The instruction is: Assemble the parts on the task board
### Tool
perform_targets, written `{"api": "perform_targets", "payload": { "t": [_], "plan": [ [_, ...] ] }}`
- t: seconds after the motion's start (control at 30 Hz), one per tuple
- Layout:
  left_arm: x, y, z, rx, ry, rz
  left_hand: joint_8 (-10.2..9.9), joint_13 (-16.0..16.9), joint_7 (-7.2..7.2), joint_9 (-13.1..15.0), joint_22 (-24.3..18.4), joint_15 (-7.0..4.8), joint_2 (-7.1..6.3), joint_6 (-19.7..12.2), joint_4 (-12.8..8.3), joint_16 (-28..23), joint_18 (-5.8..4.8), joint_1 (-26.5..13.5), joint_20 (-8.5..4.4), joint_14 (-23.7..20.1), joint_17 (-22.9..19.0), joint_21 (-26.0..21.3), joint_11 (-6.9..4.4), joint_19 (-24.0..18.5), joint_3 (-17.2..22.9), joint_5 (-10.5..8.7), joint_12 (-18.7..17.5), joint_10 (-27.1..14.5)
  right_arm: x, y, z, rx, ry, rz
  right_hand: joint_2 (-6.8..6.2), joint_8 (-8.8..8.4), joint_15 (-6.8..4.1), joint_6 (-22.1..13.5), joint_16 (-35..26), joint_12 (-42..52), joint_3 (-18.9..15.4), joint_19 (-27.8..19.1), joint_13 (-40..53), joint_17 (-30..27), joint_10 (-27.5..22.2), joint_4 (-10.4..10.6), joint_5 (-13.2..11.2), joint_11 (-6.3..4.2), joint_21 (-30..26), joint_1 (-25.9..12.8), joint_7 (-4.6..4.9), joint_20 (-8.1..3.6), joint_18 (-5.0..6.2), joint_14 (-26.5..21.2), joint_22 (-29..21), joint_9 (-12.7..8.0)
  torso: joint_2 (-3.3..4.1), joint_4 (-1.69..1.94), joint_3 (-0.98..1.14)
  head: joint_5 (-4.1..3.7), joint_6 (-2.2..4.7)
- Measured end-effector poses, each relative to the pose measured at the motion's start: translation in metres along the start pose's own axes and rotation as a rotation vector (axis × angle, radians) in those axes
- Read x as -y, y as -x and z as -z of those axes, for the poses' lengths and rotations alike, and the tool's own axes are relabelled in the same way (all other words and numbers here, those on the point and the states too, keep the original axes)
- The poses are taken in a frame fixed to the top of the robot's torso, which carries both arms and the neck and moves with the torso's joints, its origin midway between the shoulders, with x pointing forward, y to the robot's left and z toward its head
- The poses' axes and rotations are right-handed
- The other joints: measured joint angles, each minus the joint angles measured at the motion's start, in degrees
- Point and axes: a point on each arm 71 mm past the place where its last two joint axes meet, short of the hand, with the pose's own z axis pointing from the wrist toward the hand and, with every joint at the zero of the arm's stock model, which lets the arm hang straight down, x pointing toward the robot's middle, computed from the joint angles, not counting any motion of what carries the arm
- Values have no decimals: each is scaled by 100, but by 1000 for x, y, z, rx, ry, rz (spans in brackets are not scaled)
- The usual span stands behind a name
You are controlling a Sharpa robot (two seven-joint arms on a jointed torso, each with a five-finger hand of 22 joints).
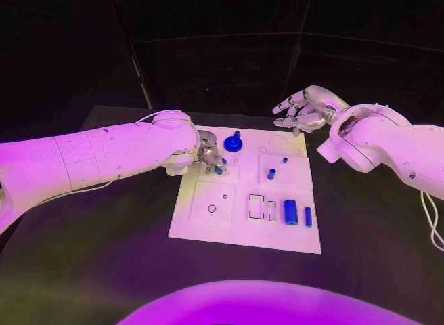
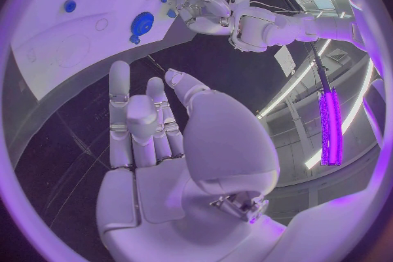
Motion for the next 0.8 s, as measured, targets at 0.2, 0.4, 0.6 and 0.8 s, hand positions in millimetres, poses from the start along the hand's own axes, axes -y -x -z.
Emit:
{"api": "perform_targets", "payload": {
  "t": [0.2, 0.4, 0.6, 0.8],
  "plan": [
    [2, -4, -2, -10, -1, -6, -1, 35, -30, -18, 27, -21, 12, 95, 217, 23, 1, -245, -20, 21, 0, 0, -3, 20, -183, 1, 38, 40, 0, 0, 0, -3, 1, 0, -150, 30, 0, -17, -29, 35, -58, 0, -11, 0, 0, 124, 333, 0, -34, -153, -17, 0, 0, 0, -22, 0, 0, 1, -1, 7, 7],
    [2, -5, -2, -14, 1, -8, 2, 83, -54, -36, 41, -42, 64, 119, 365, 23, -89, -359, -20, 0, 0, 28, -14, 20, -354, 3, 84, 50, 0, -1, 0, -8, 3, 0, -160, 30, 0, -32, -29, 44, -89, 0, -17, -3, 0, 155, 436, 0, -57, -206, -32, 0, 0, 0, -29, 0, -1, 1, 0, -3, 13],
    [2, -4, -3, -15, 2, -9, -22, 119, -45, -51, 53, -42, 98, 168, 526, 23, -88, -489, -39, 0, 0, 28, -14, 39, -515, 5, 116, 49, -1, -1, 0, -13, 5, 0, -226, 30, -21, -36, -54, 74, -163, 0, -24, -3, 0, 229, 672, 0, -68, -272, -37, 0, 0, -21, -44, 0, -1, 1, 0, -9, 18],
    [2, -4, -3, -16, 3, -9, -20, 125, -45, -50, 52, -41, 128, 169, 541, 22, -89, -519, -39, 0, 0, 28, -13, 39, -529, 4, 116, 49, -1, -2, 0, -18, 7, 0, -226, 48, -21, -36, -53, 74, -174, 0, -24, -3, 0, 239, 673, 0, -85, -272, -36, 0, 0, -21, -44, 0, -1, 1, -2, -18, 14]
  ]
}}
